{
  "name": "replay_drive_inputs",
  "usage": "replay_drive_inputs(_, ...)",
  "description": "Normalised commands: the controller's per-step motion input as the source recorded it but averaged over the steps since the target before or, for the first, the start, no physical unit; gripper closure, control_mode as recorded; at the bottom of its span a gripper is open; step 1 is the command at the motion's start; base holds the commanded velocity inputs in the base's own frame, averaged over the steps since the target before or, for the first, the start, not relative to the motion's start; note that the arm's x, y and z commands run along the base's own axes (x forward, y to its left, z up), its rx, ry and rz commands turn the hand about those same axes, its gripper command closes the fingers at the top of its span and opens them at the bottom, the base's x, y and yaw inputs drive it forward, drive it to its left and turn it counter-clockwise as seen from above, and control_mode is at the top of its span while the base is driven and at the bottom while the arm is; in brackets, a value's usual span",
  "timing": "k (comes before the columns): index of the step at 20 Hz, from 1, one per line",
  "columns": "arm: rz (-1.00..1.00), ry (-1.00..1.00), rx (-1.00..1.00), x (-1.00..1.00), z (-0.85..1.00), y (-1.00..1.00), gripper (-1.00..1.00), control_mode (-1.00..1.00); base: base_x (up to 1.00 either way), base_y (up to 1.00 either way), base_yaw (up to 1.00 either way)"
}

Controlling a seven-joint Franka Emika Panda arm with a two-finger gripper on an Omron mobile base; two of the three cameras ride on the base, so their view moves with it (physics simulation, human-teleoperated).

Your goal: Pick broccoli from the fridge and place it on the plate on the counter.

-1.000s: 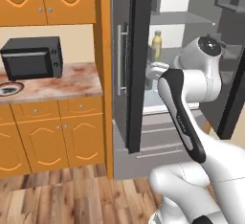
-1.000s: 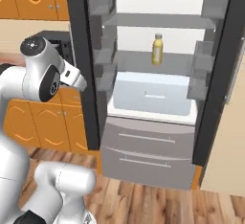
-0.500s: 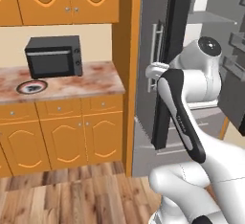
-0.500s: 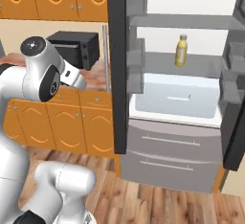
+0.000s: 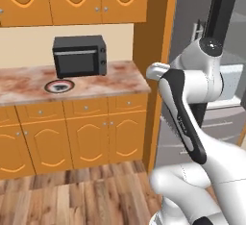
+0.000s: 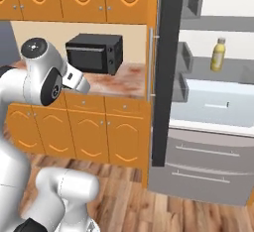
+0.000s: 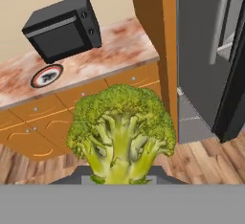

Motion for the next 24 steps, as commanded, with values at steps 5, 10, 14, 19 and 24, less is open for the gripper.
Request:
replay_drive_inputs(5,0.0,0.0,0.0,0.0,0.0,0.0,1.0,1.0,0.49,0.64,0.0)
replay_drive_inputs(10,0.0,0.0,0.0,0.0,0.0,0.0,1.0,1.0,0.51,0.52,0.0)
replay_drive_inputs(14,0.0,0.0,0.0,0.0,0.0,0.0,1.0,1.0,0.56,0.43,0.01)
replay_drive_inputs(19,0.0,0.0,0.0,0.0,0.0,0.0,1.0,1.0,0.57,0.38,0.03)
replay_drive_inputs(24,0.0,0.0,0.0,0.0,0.0,0.0,1.0,1.0,0.54,0.39,0.06)
